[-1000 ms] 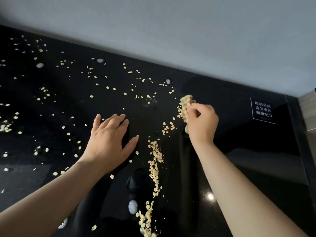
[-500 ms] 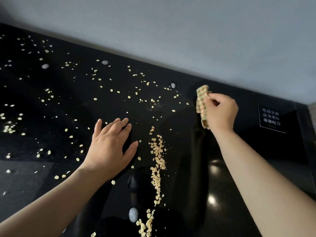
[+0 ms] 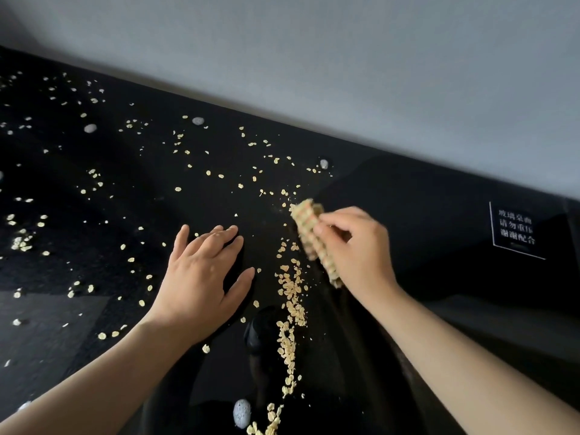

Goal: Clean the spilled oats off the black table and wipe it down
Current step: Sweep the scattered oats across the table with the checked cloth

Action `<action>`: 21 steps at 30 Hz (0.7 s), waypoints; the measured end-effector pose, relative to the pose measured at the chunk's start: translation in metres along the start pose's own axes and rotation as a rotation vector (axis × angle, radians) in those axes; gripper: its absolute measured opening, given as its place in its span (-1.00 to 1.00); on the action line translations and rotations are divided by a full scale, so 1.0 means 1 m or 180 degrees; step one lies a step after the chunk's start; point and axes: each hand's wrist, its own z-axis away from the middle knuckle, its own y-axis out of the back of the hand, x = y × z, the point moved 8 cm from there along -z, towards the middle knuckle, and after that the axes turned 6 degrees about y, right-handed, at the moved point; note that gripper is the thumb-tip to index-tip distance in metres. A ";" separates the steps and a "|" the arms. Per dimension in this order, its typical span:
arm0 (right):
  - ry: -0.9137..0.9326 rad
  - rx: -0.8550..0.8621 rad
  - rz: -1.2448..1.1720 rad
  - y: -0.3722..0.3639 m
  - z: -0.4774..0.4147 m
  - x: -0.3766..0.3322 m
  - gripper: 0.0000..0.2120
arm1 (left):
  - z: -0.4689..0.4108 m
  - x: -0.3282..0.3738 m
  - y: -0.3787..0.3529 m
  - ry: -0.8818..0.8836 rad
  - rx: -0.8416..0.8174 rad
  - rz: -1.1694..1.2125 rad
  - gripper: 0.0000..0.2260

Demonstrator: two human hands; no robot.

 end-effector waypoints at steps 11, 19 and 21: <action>-0.0677 0.0814 0.0791 0.059 -0.105 0.081 -0.84 | -0.005 0.003 0.006 0.0025 0.0131 0.0056 -0.52; 0.0021 0.0086 0.0293 -0.003 -0.061 0.025 -0.88 | -0.016 -0.001 0.016 0.0016 0.0325 0.0254 -0.61; 0.0094 -0.0251 0.0126 -0.016 -0.040 0.012 -0.87 | -0.019 -0.004 0.019 0.0007 0.0356 0.0322 -0.62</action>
